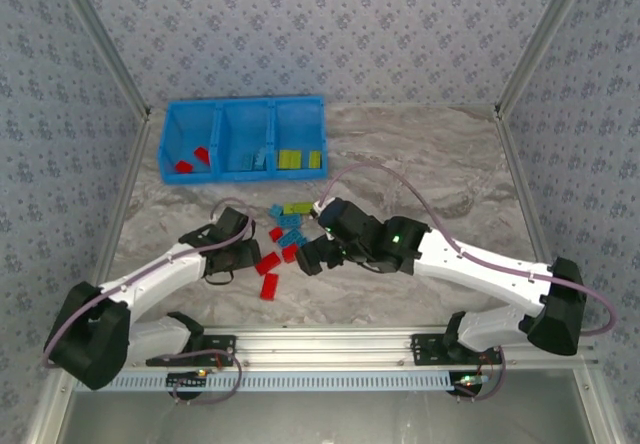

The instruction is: Sort the legos into containers by color

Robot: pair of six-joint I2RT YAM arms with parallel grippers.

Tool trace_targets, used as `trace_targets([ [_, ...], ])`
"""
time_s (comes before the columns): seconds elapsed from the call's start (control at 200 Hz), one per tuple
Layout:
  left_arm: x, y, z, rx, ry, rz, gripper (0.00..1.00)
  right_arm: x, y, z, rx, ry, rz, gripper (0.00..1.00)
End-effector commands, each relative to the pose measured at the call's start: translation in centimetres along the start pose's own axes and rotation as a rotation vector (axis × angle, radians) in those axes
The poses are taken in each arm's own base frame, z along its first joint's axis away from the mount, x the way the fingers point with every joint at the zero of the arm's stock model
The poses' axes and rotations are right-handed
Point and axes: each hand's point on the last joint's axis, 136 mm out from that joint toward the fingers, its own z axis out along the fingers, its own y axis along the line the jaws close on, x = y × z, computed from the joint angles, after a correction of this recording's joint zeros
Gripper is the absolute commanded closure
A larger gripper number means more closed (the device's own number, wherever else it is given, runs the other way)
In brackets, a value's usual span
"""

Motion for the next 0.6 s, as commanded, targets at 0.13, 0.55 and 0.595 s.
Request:
trace_targets([
  [0.13,-0.5,0.3,1.2,-0.007,-0.021,-0.011,0.54,-2.4,1.8,0.1,-0.015,-0.033,-0.003,0.00],
  [0.55,-12.1,-0.9,-10.2,0.038,-0.479,-0.048,0.76,-5.0,3.4,-1.3,-0.057,-0.129,-0.012,0.00],
  [0.595,-14.4,-0.4,-11.5,0.017,-0.551,-0.070,0.78,-5.4,3.3,-1.5,-0.052,-0.141,-0.011,0.00],
])
